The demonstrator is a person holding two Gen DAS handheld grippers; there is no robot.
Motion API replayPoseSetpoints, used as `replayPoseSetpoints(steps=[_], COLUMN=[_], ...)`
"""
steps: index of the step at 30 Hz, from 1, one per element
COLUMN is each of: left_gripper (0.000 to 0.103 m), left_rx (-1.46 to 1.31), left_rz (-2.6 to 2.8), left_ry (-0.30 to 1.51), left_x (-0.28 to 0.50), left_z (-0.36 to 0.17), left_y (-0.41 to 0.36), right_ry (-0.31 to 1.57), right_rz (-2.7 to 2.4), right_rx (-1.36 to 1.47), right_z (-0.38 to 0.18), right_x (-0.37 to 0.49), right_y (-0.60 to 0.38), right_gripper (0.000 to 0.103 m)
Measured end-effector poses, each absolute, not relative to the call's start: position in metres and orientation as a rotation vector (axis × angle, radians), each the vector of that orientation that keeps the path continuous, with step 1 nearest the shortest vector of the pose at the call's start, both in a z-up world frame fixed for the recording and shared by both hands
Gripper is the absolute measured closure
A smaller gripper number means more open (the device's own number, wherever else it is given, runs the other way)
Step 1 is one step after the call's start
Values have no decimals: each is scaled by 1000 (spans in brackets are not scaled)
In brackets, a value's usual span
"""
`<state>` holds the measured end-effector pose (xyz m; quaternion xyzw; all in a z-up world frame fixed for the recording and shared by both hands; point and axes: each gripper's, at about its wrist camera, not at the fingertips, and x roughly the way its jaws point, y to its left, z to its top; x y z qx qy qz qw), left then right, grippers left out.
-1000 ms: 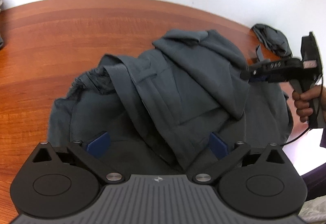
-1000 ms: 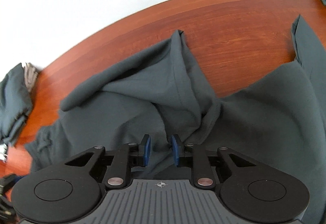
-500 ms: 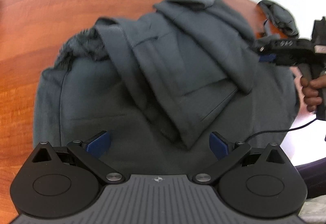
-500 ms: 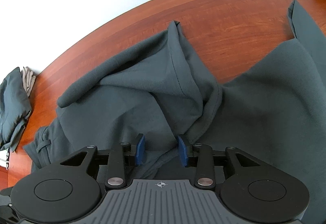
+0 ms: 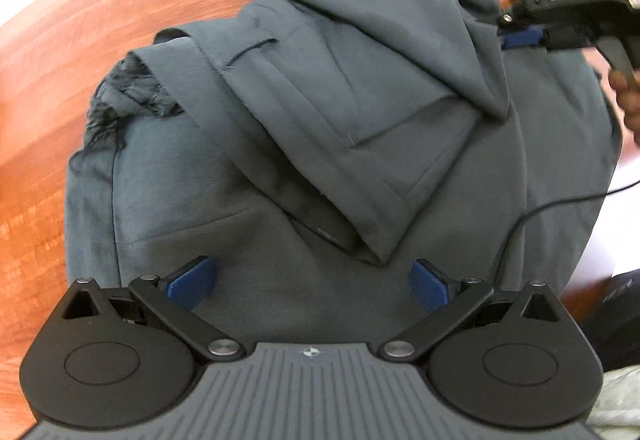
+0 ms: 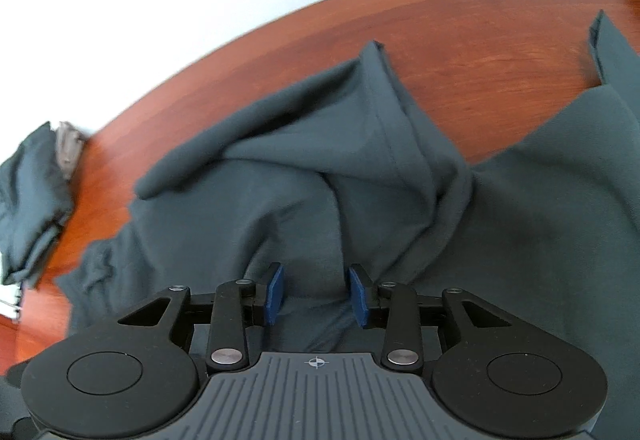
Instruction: Fold clothes
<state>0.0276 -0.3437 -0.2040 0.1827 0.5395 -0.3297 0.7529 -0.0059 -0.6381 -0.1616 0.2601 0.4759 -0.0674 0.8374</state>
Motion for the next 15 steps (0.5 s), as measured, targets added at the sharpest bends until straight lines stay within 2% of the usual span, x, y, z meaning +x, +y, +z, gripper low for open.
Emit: replayPoseSetpoints(steps=[5, 15], left_gripper=[0, 0], left_rx=[411, 431], left_rz=[-722, -712], left_ry=[1172, 1169], left_x=[25, 23], left_z=[-205, -203], left_y=[-343, -343], right_ry=[1016, 1012], right_rz=[-173, -183], right_rx=[498, 492], right_z=[-166, -167], right_x=[1, 2], right_y=[-636, -636], right_gripper=[60, 58])
